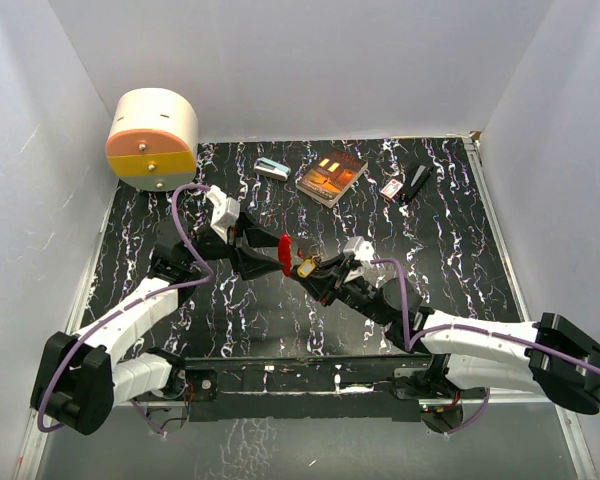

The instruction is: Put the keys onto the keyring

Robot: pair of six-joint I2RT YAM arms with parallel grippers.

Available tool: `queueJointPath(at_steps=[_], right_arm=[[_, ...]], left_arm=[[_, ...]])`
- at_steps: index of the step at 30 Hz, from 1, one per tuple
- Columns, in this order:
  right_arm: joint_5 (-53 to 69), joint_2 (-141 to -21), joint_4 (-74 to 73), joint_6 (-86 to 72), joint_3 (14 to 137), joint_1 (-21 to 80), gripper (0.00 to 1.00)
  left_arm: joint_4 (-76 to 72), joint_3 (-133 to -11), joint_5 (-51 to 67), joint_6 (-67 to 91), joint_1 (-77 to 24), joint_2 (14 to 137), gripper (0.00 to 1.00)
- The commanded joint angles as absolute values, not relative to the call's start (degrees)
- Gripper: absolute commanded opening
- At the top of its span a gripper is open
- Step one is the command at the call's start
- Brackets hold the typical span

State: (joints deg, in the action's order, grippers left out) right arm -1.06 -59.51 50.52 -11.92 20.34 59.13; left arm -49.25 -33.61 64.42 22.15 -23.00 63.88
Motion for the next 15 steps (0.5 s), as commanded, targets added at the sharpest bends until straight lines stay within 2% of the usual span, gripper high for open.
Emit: queueJointPath(at_steps=[1,13,15], right_arm=[[0.77,-60.85,59.45,-12.95,21.96,59.06,0.08],[1.34,-63.84,63.16,-13.86,22.88,59.02,0.08],[1.43,-64.35,63.72,-14.07,23.09,59.02,0.08]], left_arm=[[-53.32,-34.36,68.25,24.52,-23.52,63.59,0.57],[-53.02,-32.95,68.67,24.17,-25.47,63.88,0.41],[-53.16,-32.83,68.82,24.17,-25.78,63.9,0.36]])
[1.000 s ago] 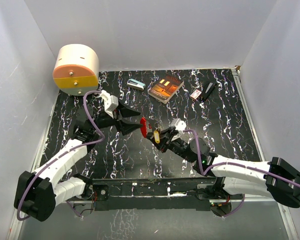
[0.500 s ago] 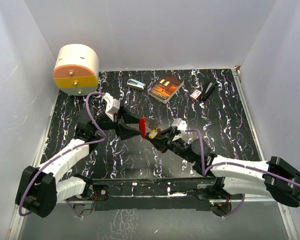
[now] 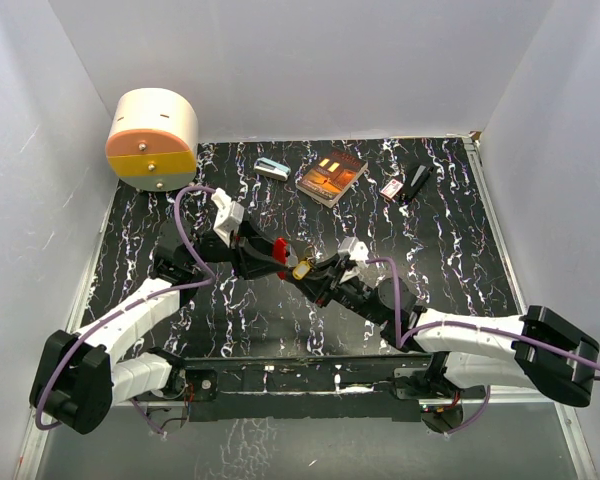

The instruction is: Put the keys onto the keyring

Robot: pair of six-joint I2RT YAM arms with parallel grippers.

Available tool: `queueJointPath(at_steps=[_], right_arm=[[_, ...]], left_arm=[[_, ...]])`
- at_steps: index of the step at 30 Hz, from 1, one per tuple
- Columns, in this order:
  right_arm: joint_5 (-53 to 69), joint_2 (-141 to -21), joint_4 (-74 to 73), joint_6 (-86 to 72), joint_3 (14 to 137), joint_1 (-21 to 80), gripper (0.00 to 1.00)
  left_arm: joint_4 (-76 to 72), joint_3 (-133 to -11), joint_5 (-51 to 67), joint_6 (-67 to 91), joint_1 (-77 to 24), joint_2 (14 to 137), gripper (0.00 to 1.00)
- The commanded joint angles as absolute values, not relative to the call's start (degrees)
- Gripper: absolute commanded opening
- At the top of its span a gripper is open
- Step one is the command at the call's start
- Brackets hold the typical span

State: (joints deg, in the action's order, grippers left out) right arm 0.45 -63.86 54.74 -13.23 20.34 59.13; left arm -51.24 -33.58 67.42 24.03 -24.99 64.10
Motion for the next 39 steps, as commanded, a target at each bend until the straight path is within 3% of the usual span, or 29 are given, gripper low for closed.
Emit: queueJointPath(at_steps=[1,4,7,8,15,18,23,24,29,33,35,39], right_arm=[[1.43,-64.7,63.96,-14.18,23.11,59.05,0.08],[1.48,-65.78,65.05,-14.51,23.12,59.04,0.08],[1.56,-66.57,65.83,-15.05,22.95,59.06,0.08],[1.58,-66.7,66.09,-15.11,22.94,59.06,0.08],[-0.03,-66.3,64.57,-15.14,22.85,59.06,0.1],[-0.66,-64.41,59.63,-15.23,22.77,59.06,0.22],[-3.39,-57.65,46.11,-14.68,22.51,59.06,0.6],[-4.65,-55.6,42.66,-14.61,22.24,59.06,0.64],[-10.81,-43.33,24.13,-14.92,21.36,58.96,0.74],[-18.09,-35.12,9.59,-17.38,21.75,58.97,0.84],[-23.14,-33.2,3.16,-19.42,22.83,58.89,0.93],[-29.41,-35.3,-6.11,-23.2,25.9,58.73,0.97]], left_arm=[[-53.12,-32.91,68.93,24.25,-25.9,63.9,0.32],[-53.22,-33.06,69.45,24.45,-26.34,64.0,0.24],[-53.38,-33.13,69.88,24.43,-26.76,63.99,0.02],[-53.1,-33.13,69.9,24.37,-26.8,63.95,0.0],[-44.12,-35.69,72.62,19.13,-26.89,64.26,0.0],[-27.52,-40.93,74.76,8.74,-26.89,64.94,0.0],[6.83,-53.18,71.69,-16.92,-26.26,67.84,0.0],[12.09,-55.49,71.06,-21.37,-26.09,68.6,0.0],[32.27,-67.77,65.52,-37.1,-24.86,73.49,0.0],[52.24,-80.77,54.59,-55.46,-24.7,83.06,0.0],[64.0,-88.84,46.1,-62.34,-24.78,89.19,0.0],[80.15,-102.38,33.19,-69.23,-26.16,99.35,0.0]])
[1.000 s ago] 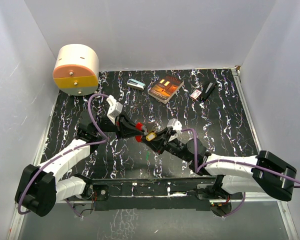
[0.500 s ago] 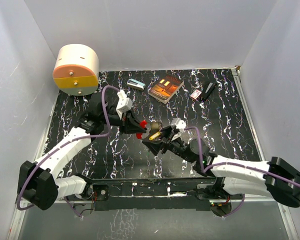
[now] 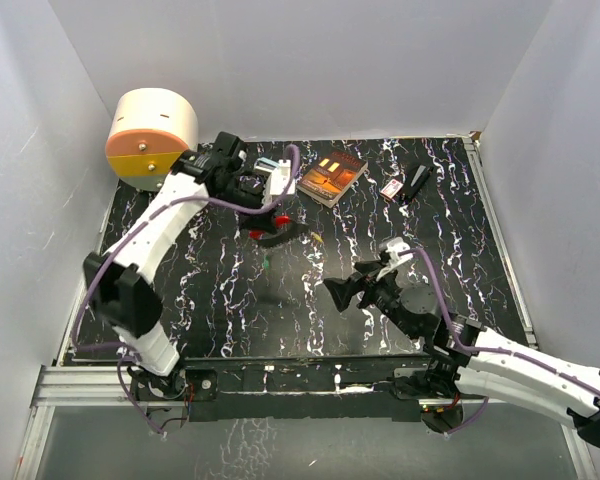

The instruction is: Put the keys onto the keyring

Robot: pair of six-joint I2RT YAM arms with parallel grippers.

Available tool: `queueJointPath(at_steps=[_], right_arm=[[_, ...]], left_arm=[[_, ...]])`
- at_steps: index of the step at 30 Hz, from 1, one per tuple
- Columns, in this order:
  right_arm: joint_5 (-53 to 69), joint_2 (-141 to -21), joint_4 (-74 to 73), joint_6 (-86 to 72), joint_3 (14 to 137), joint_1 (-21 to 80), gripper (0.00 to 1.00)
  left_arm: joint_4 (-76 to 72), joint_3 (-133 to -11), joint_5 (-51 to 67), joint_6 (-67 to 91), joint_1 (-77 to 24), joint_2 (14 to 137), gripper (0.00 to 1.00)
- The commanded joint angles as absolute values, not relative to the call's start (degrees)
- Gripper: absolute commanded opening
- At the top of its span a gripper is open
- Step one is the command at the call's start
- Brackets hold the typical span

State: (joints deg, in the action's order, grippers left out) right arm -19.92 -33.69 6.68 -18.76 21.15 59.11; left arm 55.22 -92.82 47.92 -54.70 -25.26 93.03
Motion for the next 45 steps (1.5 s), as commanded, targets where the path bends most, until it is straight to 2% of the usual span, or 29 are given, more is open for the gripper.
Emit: queueJointPath(at_steps=[1,5,15,22,34,37,40,45], right_arm=[[-30.4,-36.58,-7.42,-24.07,26.56,58.69,0.97],[-33.11,-42.08,-11.17,-25.99,29.33,58.09,0.98],[-24.81,-45.07,-11.64,-25.68,30.62,48.8,0.98],[-22.8,-46.36,-10.04,-25.05,30.07,46.32,0.98],[-19.42,-48.67,-7.97,-24.41,29.65,43.88,0.98],[-18.91,-48.66,-7.61,-24.6,29.28,43.77,0.98],[-18.69,-48.46,-7.73,-24.69,29.44,43.62,0.98],[-18.05,-47.85,-8.05,-24.85,29.77,43.54,0.98]], left_arm=[[80.98,-103.87,29.96,-68.18,-26.99,100.41,0.0],[78.15,-104.47,20.96,-66.88,-30.56,99.11,0.0],[76.5,-106.01,14.11,-64.44,-33.9,102.02,0.0],[73.44,-104.65,10.6,-64.24,-34.63,104.48,0.0],[71.47,-104.75,7.53,-66.3,-35.49,105.16,0.0],[69.51,-103.1,7.2,-65.46,-36.26,105.05,0.0],[67.78,-101.21,7.84,-64.19,-37.09,104.79,0.05],[67.43,-98.42,8.48,-62.82,-38.85,104.53,0.04]])
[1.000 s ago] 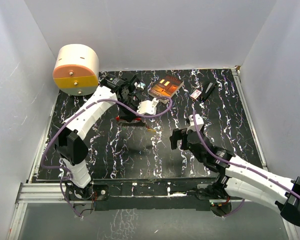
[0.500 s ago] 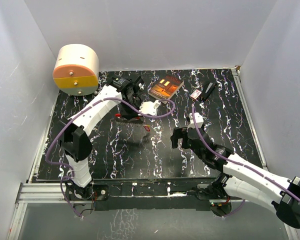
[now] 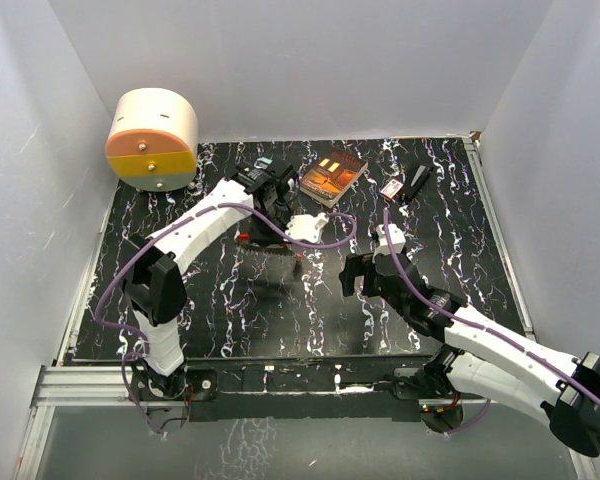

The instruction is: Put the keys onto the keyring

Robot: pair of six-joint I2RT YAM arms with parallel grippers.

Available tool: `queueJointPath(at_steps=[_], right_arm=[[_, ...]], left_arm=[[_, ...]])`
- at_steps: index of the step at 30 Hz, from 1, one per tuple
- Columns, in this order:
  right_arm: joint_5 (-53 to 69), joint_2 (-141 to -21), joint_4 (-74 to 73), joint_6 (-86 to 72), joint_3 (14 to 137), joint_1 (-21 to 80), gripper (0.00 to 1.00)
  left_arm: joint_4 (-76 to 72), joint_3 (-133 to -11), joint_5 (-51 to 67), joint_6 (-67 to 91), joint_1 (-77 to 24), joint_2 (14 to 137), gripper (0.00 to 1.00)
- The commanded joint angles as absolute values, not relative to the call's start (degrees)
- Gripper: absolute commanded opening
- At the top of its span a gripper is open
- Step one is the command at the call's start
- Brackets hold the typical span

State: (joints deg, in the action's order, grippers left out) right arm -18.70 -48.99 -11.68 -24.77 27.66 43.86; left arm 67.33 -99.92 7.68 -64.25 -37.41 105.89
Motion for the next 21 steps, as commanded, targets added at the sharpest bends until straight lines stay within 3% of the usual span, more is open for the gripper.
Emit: queueJointPath(at_steps=[1,10,13,20,21], right_arm=[[-17.83,-47.84,-8.62,-25.06,30.06,43.53,0.98],[-14.83,-43.88,-12.31,-27.25,29.94,43.51,0.98],[-14.67,-43.84,-15.12,-28.48,30.97,43.55,0.98],[-19.4,-45.51,-20.77,-35.84,33.74,43.52,0.98],[-19.64,-45.67,-20.73,-36.54,33.79,43.53,0.99]], left_arm=[[67.41,-98.14,8.59,-62.24,-39.12,104.58,0.04],[70.55,-98.67,12.04,-55.6,-40.49,104.77,0.26],[71.1,-98.38,14.44,-52.92,-40.68,105.01,0.43],[64.96,-99.35,13.74,-45.3,-40.67,100.85,0.51],[62.32,-98.52,11.89,-43.49,-40.7,99.37,0.62]])
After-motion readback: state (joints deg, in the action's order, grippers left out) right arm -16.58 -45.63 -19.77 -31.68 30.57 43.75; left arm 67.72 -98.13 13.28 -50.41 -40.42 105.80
